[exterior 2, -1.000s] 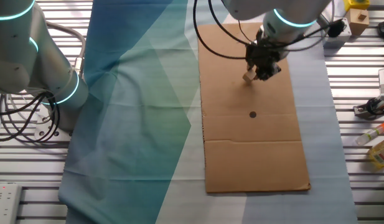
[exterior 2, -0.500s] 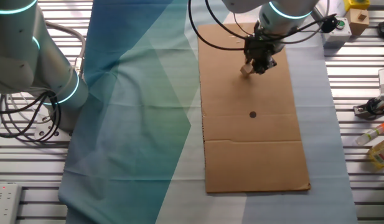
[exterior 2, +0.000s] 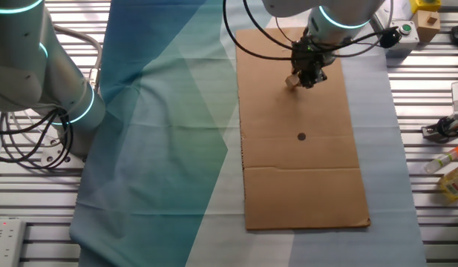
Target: Hold a small block with the gripper and sweep it from left to right on the table
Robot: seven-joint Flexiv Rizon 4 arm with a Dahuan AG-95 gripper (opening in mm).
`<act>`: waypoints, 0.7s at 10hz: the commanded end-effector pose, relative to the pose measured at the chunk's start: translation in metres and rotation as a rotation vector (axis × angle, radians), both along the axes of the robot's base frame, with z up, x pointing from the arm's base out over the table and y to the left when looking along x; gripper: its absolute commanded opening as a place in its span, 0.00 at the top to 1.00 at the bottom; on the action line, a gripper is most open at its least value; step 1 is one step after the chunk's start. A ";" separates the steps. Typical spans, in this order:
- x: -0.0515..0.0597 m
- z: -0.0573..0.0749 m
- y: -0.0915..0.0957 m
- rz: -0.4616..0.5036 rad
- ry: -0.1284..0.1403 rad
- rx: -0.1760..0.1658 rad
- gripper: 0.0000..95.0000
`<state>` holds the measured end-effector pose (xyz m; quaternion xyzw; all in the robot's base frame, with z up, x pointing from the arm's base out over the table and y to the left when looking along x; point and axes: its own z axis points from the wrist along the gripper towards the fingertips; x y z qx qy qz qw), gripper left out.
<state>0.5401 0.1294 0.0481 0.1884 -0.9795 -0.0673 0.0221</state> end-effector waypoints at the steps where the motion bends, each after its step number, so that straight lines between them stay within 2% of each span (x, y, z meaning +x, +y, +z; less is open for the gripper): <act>1: -0.002 0.000 0.005 -0.009 -0.023 -0.117 1.00; 3: -0.003 0.000 0.011 -0.027 -0.034 -0.145 1.00; 4: -0.004 0.000 0.013 -0.028 -0.047 -0.175 1.00; 7: -0.004 0.000 0.013 -0.030 -0.050 -0.174 1.00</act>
